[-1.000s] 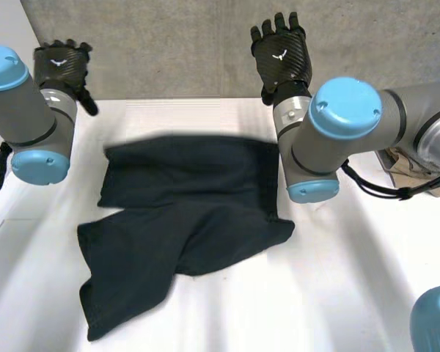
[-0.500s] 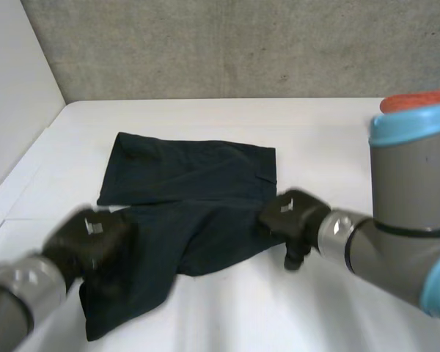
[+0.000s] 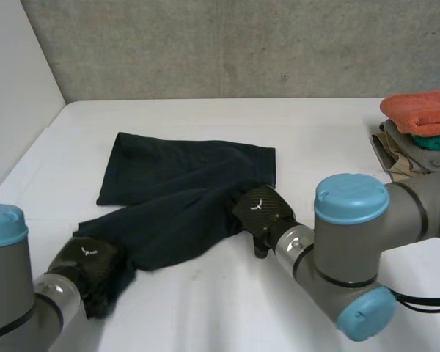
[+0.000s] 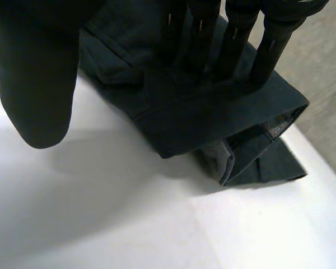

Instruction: Fold the laundry.

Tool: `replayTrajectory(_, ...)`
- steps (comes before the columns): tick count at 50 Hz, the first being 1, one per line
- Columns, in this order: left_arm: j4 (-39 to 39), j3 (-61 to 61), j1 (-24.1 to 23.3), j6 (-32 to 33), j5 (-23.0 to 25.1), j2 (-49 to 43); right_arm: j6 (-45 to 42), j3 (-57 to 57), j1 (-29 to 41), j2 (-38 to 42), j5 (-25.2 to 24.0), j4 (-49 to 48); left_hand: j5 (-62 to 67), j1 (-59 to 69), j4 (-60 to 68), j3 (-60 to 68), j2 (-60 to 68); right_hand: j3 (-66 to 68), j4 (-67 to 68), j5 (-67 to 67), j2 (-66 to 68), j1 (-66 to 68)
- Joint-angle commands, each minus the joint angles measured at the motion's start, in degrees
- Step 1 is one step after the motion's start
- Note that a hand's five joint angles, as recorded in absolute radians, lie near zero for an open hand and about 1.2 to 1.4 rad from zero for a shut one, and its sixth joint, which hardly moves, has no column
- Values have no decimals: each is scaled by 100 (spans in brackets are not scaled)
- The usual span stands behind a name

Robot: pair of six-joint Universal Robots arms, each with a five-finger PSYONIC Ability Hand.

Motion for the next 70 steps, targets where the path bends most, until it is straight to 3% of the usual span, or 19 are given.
replayTrajectory(1,836,151,-74,415,-236,-412,-178,-268,168,330,218,-493,789,704,788,756,745,490,578,603,447,488)
replayTrajectory(5,1117,274,-48,688,-227,-605,-266,-452,238,540,271,-739,1578,1493,1577,1545,1533,693,781,806,650,691)
replayTrajectory(9,1380,388,-4,837,-218,-702,-363,-663,264,786,350,-968,3123,3038,3123,3091,3079,1247,1336,1360,1204,1246)
replayTrajectory(11,1609,432,49,890,-192,-728,-442,-804,282,936,411,-1117,4653,4568,4653,4621,4609,1382,1470,1495,1339,1380)
replayTrajectory(14,1907,476,136,925,-131,-746,-599,-988,273,1164,508,-1328,5580,5495,5579,5547,5536,1851,1939,1964,1808,1849)
replayTrajectory(17,2057,511,198,926,-60,-781,-723,-1138,256,1340,569,-1478,5699,5614,5699,5667,5655,2206,2294,2318,2163,2204)
replayTrajectory(21,2067,608,242,890,37,-790,-951,-1375,247,1560,666,-1584,5699,5614,5699,5667,5655,5677,5766,5790,5634,5675)
replayTrajectory(28,1400,836,225,654,54,-159,-917,-1183,256,850,991,-1303,5699,5614,5699,5667,5655,5859,5948,5972,5816,5858)
replayTrajectory(33,295,1388,207,189,142,1149,-864,-989,107,-494,904,75,5699,5614,5699,5667,5655,5859,5948,5972,5816,5858)
replayTrajectory(37,-558,2029,224,-84,335,1905,-741,-1304,-296,-1828,518,1654,5699,5614,5699,5667,5655,5859,5948,5972,5816,5858)
replayTrajectory(39,-885,2321,233,-146,449,2153,-715,-1515,-473,-2103,394,2255,5699,5614,5699,5667,5655,5859,5948,5972,5816,5858)
replayTrajectory(45,-2167,3322,304,-156,696,2322,-539,-2227,-913,-2333,-176,4046,5699,5614,5699,5667,5655,5859,5948,5972,5816,5858)
replayTrajectory(51,-2556,3658,330,-138,678,1488,-618,-2307,-1124,-1982,-459,4446,5699,5614,5699,5667,5655,5859,5948,5972,5816,5858)
replayTrajectory(60,-1714,4333,277,46,591,-560,-530,-2842,-1195,-656,-205,3840,5699,5614,5699,5667,5655,5859,5948,5972,5816,5858)
replayTrajectory(65,-574,5728,242,117,415,-1552,-293,-3947,-1037,100,357,2482,5699,5614,5699,5667,5655,5859,5948,5972,5816,5858)
replayTrajectory(68,122,6328,286,82,336,-1695,-223,-4415,-957,216,665,1601,5699,5614,5699,5667,5655,5859,5948,5972,5816,5858)
replayTrajectory(70,1000,6681,339,-111,248,-1660,-170,-4610,-922,154,824,503,5699,5614,5699,5667,5655,5859,5948,5972,5816,5858)
